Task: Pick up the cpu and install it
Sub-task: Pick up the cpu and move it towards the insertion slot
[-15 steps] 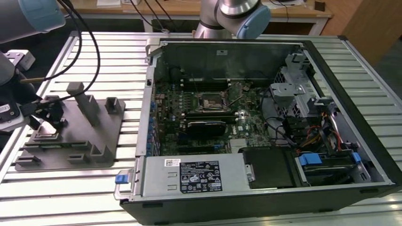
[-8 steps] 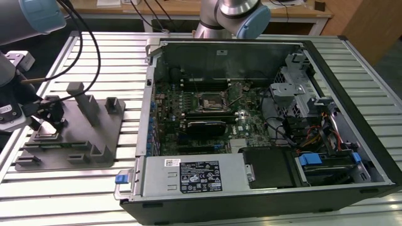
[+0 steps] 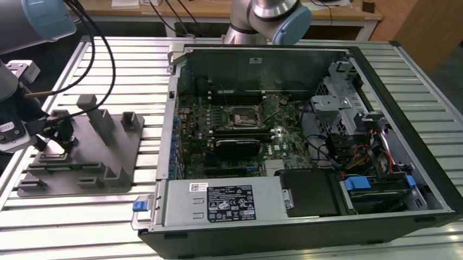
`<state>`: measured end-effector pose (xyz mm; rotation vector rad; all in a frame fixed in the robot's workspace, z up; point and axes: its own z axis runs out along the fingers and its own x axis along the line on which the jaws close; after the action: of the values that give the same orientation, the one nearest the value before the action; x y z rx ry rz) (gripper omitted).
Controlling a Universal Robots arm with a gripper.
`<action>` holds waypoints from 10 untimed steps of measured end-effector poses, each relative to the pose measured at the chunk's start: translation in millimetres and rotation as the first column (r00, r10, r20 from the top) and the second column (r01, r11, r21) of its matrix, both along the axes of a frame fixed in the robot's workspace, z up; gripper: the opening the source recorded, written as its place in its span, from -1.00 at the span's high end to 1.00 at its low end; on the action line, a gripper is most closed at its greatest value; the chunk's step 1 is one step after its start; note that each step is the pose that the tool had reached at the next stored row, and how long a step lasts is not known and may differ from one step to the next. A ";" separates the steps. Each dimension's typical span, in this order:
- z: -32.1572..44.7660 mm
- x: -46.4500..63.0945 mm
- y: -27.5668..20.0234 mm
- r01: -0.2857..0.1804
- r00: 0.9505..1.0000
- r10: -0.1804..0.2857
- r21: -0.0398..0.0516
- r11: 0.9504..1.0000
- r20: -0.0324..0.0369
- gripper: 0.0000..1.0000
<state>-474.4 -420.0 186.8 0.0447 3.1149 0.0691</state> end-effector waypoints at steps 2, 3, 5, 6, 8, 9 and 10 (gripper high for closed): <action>-0.7 -0.7 0.0 -0.001 1.000 0.001 0.000 1.000 0.000 -0.21; -1.1 -1.0 0.0 -0.001 1.000 0.001 0.000 1.000 0.000 -0.21; -2.2 -1.3 0.1 -0.003 1.000 0.003 0.000 1.000 0.000 -0.21; -2.6 -1.3 0.2 -0.004 1.000 0.004 0.000 1.000 0.000 -0.21; -3.2 -1.4 0.2 -0.006 1.000 0.006 0.001 1.000 0.000 -0.21; -3.6 -1.4 0.3 -0.007 1.000 0.007 0.001 1.000 0.000 -0.21; -3.8 -1.4 0.3 -0.008 1.000 0.008 0.002 1.000 0.000 -0.21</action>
<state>-475.8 -419.7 183.0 0.0320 3.1154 0.0717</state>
